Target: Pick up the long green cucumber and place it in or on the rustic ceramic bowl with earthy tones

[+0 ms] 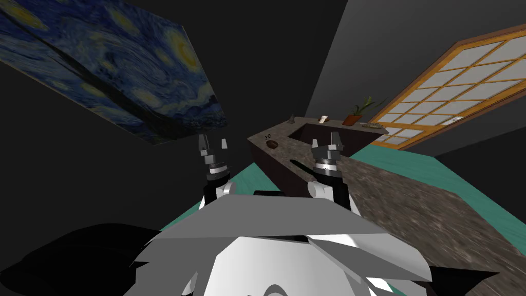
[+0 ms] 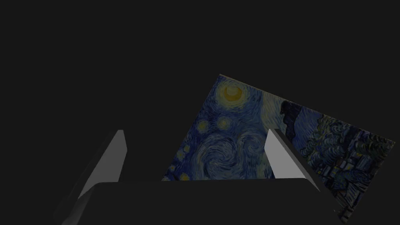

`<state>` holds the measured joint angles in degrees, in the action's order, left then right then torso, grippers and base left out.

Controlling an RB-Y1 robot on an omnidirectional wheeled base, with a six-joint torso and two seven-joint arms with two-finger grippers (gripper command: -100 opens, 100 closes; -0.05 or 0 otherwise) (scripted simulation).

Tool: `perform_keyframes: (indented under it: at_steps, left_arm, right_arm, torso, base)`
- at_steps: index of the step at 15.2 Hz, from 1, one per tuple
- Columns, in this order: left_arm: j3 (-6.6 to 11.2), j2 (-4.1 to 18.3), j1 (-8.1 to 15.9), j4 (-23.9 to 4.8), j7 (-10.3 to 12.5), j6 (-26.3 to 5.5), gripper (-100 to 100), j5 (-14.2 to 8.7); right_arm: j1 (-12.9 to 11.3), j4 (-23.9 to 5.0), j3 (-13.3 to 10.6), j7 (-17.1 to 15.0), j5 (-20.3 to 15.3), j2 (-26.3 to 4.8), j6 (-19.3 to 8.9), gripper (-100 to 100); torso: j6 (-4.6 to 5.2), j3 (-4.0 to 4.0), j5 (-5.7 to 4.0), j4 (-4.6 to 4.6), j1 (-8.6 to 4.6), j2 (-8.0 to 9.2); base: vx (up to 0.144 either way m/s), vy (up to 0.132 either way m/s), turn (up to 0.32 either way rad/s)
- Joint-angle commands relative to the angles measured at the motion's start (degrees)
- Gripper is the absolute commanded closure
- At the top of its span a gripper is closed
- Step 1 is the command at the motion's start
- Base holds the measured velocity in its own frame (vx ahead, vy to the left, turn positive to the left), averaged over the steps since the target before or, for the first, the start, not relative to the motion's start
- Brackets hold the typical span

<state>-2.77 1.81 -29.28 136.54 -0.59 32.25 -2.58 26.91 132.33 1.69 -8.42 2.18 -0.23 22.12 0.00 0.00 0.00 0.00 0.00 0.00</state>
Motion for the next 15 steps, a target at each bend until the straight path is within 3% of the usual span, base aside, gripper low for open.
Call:
perform_keyframes:
  at_steps: [1,4,7,8,15]
  left_arm:
    - [0.00,0.00,0.00,0.00,0.00,0.00,0,0.00]
    - [-0.01,0.00,0.01,0.00,0.00,0.00,0,0.00]
    - [-0.01,-0.01,0.01,0.00,0.00,0.00,0,0.00]
    - [-0.01,-0.01,0.01,0.00,0.00,0.00,0,0.00]
    - [-0.02,-0.01,0.01,0.00,0.00,0.00,0,0.00]
  right_arm:
    - [0.55,-0.22,0.26,0.18,-0.50,-1.87,0.14,-100]
    - [2.79,-1.22,1.31,0.96,-2.48,-5.58,0.54,-100]
    - [6.56,-3.12,3.00,2.35,-5.70,-8.62,0.83,-100]
    - [6.56,-3.12,3.00,2.35,-5.70,-8.62,0.83,-100]
    - [15.04,-8.27,6.85,6.00,-13.08,-13.43,0.43,-100]
  torso:
    - [0.00,0.00,0.00,0.00,0.00,0.00]
    - [-0.01,0.07,0.03,0.02,0.14,0.13]
    - [-0.01,0.15,0.09,0.05,0.41,0.26]
    - [-0.01,0.16,0.10,0.06,0.48,0.28]
    - [0.00,0.07,0.14,0.02,0.63,0.12]
  base:
    - [-0.011,0.011,0.026]
    - [-0.043,0.056,0.079]
    - [-0.059,0.118,0.101]
    - [-0.049,0.113,0.069]
    - [-0.018,0.138,0.092]
